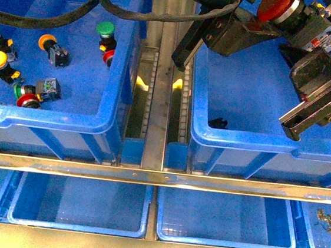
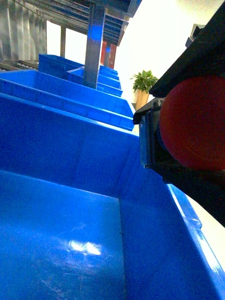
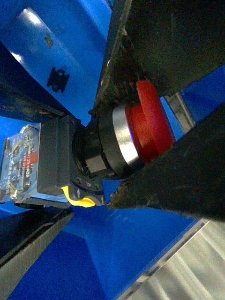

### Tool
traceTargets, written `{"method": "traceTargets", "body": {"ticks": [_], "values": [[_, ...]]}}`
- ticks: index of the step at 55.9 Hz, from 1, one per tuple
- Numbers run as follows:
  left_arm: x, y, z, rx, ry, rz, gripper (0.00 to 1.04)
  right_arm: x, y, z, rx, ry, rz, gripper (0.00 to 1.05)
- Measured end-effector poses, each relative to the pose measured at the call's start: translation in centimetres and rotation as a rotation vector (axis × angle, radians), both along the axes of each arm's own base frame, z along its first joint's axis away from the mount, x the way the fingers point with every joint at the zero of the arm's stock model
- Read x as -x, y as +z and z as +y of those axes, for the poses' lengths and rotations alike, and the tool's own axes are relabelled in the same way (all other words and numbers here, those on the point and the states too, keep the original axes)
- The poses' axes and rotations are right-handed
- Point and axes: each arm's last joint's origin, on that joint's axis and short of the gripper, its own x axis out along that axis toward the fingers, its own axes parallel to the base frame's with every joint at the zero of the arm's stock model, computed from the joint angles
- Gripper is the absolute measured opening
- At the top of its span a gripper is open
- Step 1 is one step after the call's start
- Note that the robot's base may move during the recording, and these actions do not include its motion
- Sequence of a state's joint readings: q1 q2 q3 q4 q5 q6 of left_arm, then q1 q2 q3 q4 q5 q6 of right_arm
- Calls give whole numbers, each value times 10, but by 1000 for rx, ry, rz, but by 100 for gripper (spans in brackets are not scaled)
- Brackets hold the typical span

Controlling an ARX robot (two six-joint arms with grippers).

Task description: Pick red and yellow buttons and place in box

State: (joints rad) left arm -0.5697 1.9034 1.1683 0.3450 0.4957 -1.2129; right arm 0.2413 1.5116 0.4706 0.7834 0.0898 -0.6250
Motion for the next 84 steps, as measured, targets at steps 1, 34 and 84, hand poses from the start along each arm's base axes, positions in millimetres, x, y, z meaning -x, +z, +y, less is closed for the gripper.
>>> {"method": "traceTargets", "body": {"ticks": [1,34,84], "values": [[0,0,0,-1,1,1,34,0,0,0,0,0,0,43],[-7,-18,33,-191,169,-50,98,2,-7,-8,-7,-1,52,40],[100,-11,218,-718,362,-410,97,36,12,-60,-137,-161,82,40]]}}
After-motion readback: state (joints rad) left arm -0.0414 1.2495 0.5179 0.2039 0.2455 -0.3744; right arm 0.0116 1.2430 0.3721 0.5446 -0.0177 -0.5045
